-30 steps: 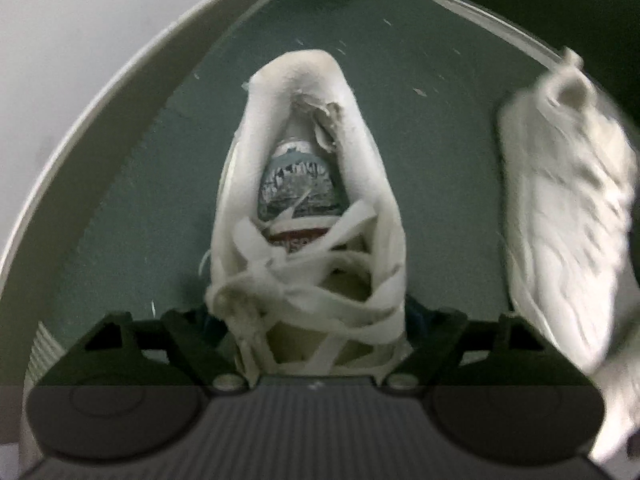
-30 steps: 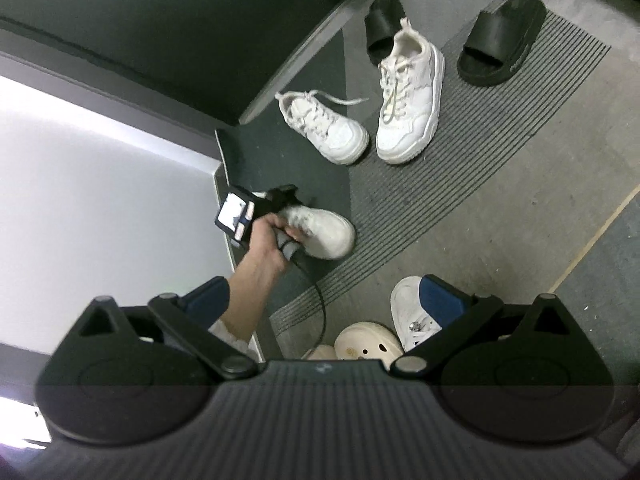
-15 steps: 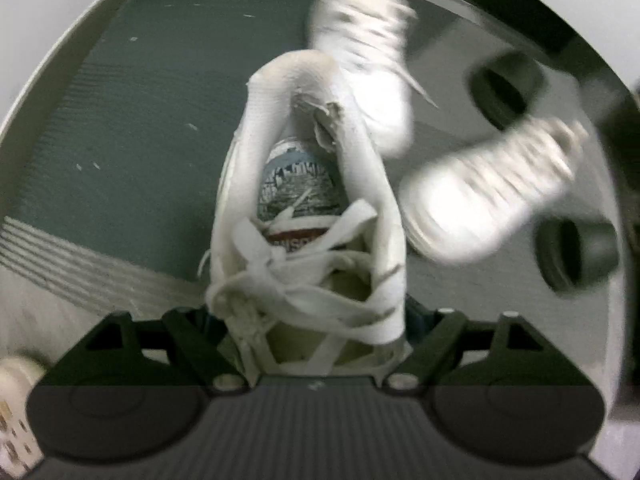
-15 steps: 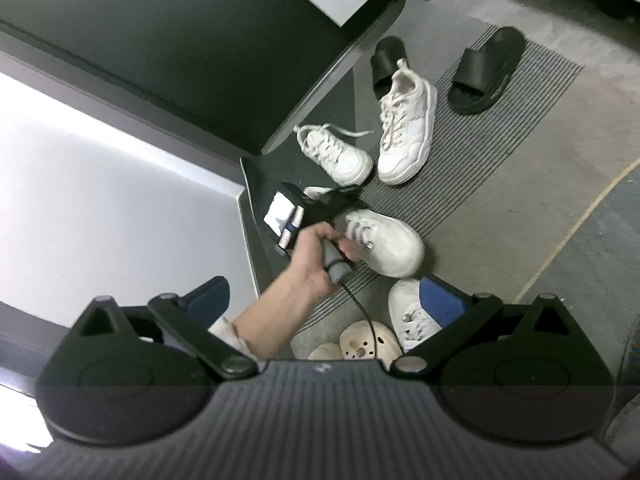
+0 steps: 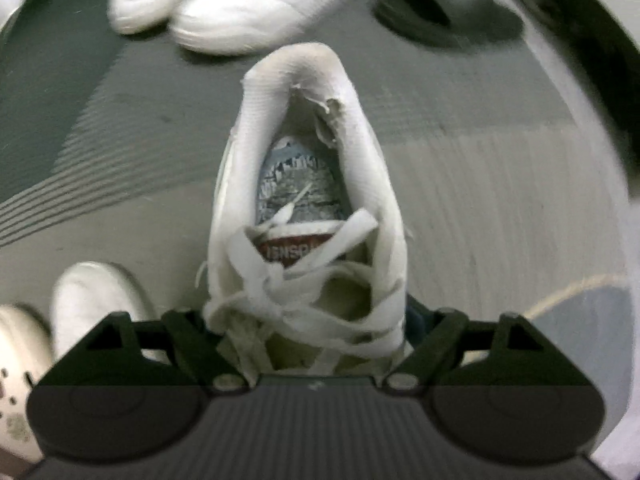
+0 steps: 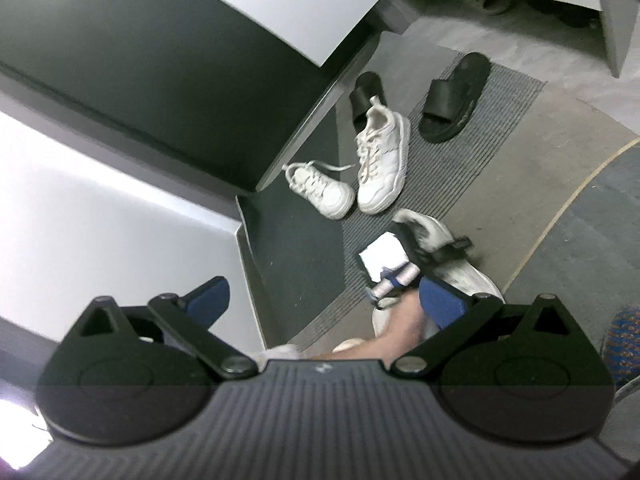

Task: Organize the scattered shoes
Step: 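Carry the sneaker with the left gripper and set it beside the first sneaker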

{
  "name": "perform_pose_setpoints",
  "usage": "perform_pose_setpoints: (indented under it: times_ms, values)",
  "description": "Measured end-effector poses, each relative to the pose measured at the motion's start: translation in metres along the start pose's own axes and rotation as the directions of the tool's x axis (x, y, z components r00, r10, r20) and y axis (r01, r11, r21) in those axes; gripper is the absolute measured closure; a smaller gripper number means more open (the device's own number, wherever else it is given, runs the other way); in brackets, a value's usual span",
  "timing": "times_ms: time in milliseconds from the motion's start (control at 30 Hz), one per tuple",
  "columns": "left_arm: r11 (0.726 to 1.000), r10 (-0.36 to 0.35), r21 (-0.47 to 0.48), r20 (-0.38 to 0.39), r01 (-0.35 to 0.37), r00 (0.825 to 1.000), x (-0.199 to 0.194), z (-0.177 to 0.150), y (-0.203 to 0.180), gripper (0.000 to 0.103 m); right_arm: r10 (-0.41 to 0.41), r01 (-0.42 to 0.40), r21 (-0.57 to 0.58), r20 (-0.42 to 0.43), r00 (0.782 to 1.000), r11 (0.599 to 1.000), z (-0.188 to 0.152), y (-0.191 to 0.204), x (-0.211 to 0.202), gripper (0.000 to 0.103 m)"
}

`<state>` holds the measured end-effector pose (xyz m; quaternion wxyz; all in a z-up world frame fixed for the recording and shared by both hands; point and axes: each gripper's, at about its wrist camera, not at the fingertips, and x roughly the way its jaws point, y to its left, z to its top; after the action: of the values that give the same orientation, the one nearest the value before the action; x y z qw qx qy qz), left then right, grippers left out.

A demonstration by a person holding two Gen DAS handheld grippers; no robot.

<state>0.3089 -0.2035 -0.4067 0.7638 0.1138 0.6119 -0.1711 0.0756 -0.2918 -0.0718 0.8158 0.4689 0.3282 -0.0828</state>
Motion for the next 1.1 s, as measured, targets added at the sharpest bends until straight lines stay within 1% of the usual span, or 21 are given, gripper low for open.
perform_pose_setpoints:
  times_ms: [67, 167, 267, 333, 367, 467, 500, 600, 633, 700, 767, 833, 867, 900, 933, 967, 1033, 1067, 1100]
  values:
    - [0.998, 0.023, 0.065, 0.014, -0.024, 1.000, 0.009, -0.009, -0.016, 0.015, -0.007, 0.006, 0.008, 0.009, 1.000, 1.000, 0.004, -0.003, -0.002, 0.000]
    - [0.991, 0.053, 0.118, 0.068, -0.060, 0.996, 0.007, -0.016, -0.024, 0.011, -0.006, 0.005, 0.018, 0.015, 1.000, 1.000, 0.008, -0.008, -0.005, 0.000]
    - [0.990, 0.031, 0.135, 0.068, -0.040, 0.997, 0.007, -0.017, -0.018, 0.011, 0.006, -0.007, 0.026, 0.019, 1.000, 1.000, 0.011, -0.010, -0.008, 0.000]
    - [0.986, 0.006, 0.165, 0.073, -0.018, 0.997, 0.004, -0.018, -0.014, 0.009, 0.017, -0.017, 0.031, 0.027, 1.000, 0.999, 0.011, -0.011, -0.014, 0.000]
    - [0.984, 0.002, 0.178, 0.079, -0.016, 0.997, 0.000, -0.020, -0.015, 0.008, 0.026, -0.027, 0.033, 0.031, 0.999, 0.999, 0.012, -0.011, -0.016, 0.000]
    - [0.966, 0.012, 0.254, 0.116, -0.041, 0.993, -0.032, -0.029, -0.019, 0.007, 0.055, -0.056, 0.027, 0.046, 0.997, 0.998, 0.010, -0.008, -0.023, 0.000]
    - [0.966, 0.014, 0.256, 0.118, -0.044, 0.993, -0.042, -0.032, -0.017, 0.007, 0.062, -0.063, 0.022, 0.053, 0.997, 0.998, 0.010, -0.007, -0.026, 0.000]
    - [0.975, 0.009, 0.221, 0.106, -0.032, 0.994, -0.096, -0.040, 0.001, 0.007, 0.063, -0.064, 0.010, 0.084, 0.995, 0.998, 0.010, -0.006, -0.034, 0.000]
    - [0.977, 0.017, 0.208, 0.110, -0.040, 0.994, -0.113, -0.040, 0.006, 0.007, 0.058, -0.059, 0.008, 0.095, 0.994, 0.998, 0.010, -0.007, -0.036, 0.000]
    - [0.978, 0.045, 0.196, 0.150, -0.075, 0.988, -0.149, -0.042, 0.013, 0.007, 0.050, -0.051, 0.006, 0.112, 0.992, 0.999, 0.011, -0.008, -0.039, 0.000]
    - [0.977, 0.070, 0.181, 0.212, -0.110, 0.975, -0.194, -0.046, 0.020, 0.007, 0.031, -0.030, -0.008, 0.125, 0.992, 1.000, 0.013, -0.009, -0.040, 0.000]
    - [0.977, 0.076, 0.171, 0.281, -0.128, 0.957, -0.255, -0.055, 0.029, 0.006, 0.004, 0.001, -0.037, 0.132, 0.991, 0.999, 0.016, -0.007, -0.041, 0.000]
    - [0.976, 0.085, 0.166, 0.303, -0.140, 0.949, -0.273, -0.060, 0.032, 0.005, -0.002, 0.009, -0.057, 0.130, 0.991, 0.998, 0.016, -0.006, -0.041, 0.000]
    - [0.976, 0.102, 0.150, 0.332, -0.159, 0.938, -0.303, -0.068, 0.036, 0.004, -0.008, 0.018, -0.078, 0.127, 0.992, 0.997, 0.015, -0.004, -0.041, 0.000]
    - [0.978, 0.112, 0.129, 0.350, -0.166, 0.930, -0.330, -0.077, 0.041, 0.004, -0.017, 0.030, -0.103, 0.120, 0.993, 0.994, 0.013, -0.001, -0.040, 0.000]
    - [0.981, 0.119, 0.104, 0.358, -0.166, 0.926, -0.355, -0.087, 0.046, 0.004, -0.025, 0.038, -0.122, 0.109, 0.994, 0.992, 0.011, 0.001, -0.039, 0.000]
    - [0.987, 0.111, 0.068, 0.359, -0.145, 0.927, -0.385, -0.101, 0.051, 0.004, -0.042, 0.051, -0.165, 0.059, 0.997, 0.985, 0.002, 0.005, -0.033, 0.000]
    - [0.991, 0.100, 0.049, 0.357, -0.126, 0.929, -0.399, -0.109, 0.053, 0.004, -0.048, 0.054, -0.178, 0.039, 0.998, 0.983, -0.001, 0.006, -0.030, 0.000]
    - [0.996, 0.082, 0.011, 0.353, -0.092, 0.932, -0.421, -0.123, 0.057, 0.003, -0.056, 0.059, -0.197, 0.021, 0.998, 0.979, -0.004, 0.009, -0.027, 0.000]
